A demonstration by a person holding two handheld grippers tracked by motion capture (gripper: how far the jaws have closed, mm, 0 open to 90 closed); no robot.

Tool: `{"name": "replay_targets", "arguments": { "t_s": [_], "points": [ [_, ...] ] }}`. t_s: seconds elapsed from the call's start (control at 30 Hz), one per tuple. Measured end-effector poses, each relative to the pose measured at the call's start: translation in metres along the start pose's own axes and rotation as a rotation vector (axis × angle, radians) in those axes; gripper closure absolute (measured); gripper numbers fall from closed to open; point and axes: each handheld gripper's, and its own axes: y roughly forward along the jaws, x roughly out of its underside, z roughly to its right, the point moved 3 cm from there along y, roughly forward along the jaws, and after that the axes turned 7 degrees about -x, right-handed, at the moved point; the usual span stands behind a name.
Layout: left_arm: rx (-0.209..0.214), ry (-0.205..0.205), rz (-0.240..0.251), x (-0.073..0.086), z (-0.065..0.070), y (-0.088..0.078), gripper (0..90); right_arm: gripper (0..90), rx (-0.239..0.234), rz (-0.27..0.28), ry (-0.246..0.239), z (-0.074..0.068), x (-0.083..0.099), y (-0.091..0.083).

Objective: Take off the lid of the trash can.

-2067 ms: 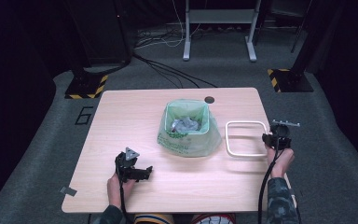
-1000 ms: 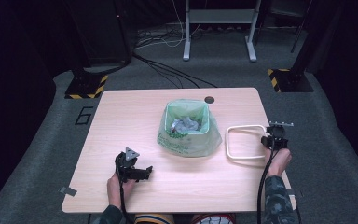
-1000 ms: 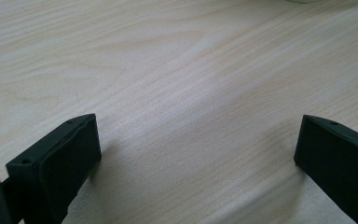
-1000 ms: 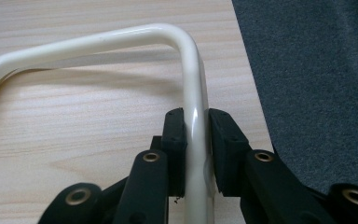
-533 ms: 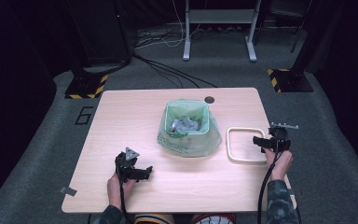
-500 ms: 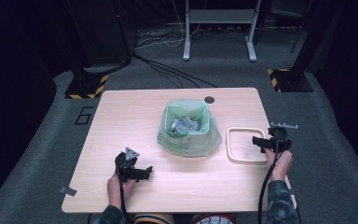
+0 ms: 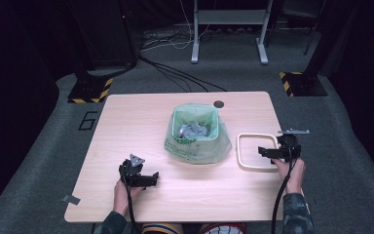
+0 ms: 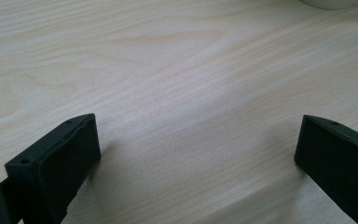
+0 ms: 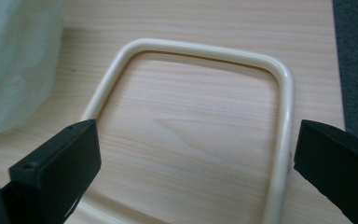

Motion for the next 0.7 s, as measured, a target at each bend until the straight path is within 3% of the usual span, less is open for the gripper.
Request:
{"name": "replay_targets", "arguments": {
  "t_s": [0.13,0.33,0.7],
  "points": [
    [0.009,0.006,-0.03,-0.002,-0.001,-0.001,0.0,1.8,-0.027,0.022,-0.016,-0.009,-0.003,-0.006],
    [0.036,-0.041,-0.02,-0.014,-0.006,-0.009,0.0,5.2,-0.052,0.03,-0.034,-0.018,-0.006,-0.011],
    [0.062,-0.02,0.01,-0.043,-0.01,-0.023,0.0,5.9,-0.075,0.035,-0.054,-0.032,-0.016,-0.01]
  ]
}}
